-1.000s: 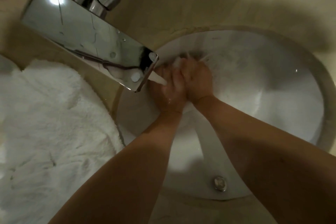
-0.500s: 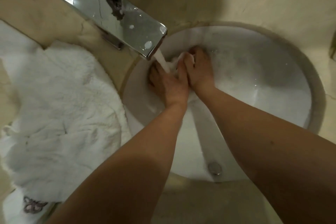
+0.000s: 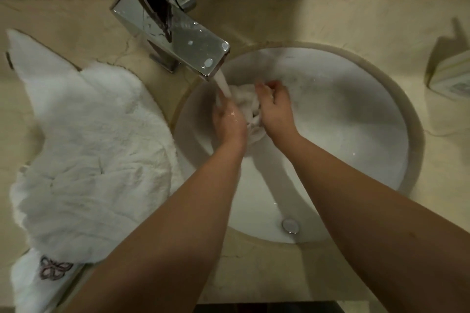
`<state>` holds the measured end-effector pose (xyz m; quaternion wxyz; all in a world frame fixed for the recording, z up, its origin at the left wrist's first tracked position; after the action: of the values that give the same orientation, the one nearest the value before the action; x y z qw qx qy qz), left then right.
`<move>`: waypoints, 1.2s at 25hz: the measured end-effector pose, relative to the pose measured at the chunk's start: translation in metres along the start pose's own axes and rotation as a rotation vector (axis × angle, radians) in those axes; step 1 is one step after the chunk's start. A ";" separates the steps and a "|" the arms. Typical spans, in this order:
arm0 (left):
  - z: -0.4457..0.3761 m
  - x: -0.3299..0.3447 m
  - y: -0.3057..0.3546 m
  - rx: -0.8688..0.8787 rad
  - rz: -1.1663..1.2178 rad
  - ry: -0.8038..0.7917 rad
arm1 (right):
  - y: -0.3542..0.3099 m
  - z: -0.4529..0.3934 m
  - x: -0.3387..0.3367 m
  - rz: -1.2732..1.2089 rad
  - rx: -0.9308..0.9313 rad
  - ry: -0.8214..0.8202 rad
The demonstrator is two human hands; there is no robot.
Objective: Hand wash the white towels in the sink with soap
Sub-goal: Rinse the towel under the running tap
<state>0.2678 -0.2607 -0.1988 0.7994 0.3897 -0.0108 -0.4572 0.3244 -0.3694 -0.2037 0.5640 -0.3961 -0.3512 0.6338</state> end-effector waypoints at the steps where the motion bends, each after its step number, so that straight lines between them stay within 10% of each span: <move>1: 0.003 -0.001 0.005 0.020 0.020 -0.007 | -0.001 0.001 0.000 -0.052 0.000 0.008; 6: 0.002 -0.007 0.020 0.210 0.008 -0.060 | -0.013 0.001 0.003 -0.192 -0.001 -0.020; 14: -0.005 0.001 0.022 0.475 -0.355 -0.125 | -0.018 -0.011 0.005 0.249 -0.127 -0.011; 24: -0.035 0.034 -0.006 0.457 -0.203 -0.202 | 0.027 -0.011 0.007 0.257 -0.178 0.063; 30: -0.056 0.038 -0.012 0.936 -0.667 0.067 | 0.025 -0.036 0.003 0.364 -0.230 0.062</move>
<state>0.3022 -0.2582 -0.2585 0.3544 0.6986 -0.0631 -0.6184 0.3454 -0.3690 -0.2418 0.4019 -0.5340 -0.3263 0.6684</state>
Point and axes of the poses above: each hand's wrist, its own z-axis away from the middle knuckle, its own x-axis out of the palm, y = z × x, the point moved 5 cm from there along -z, towards the middle knuckle, and after that the axes turned 14 degrees about -z, right-handed, at the moved point
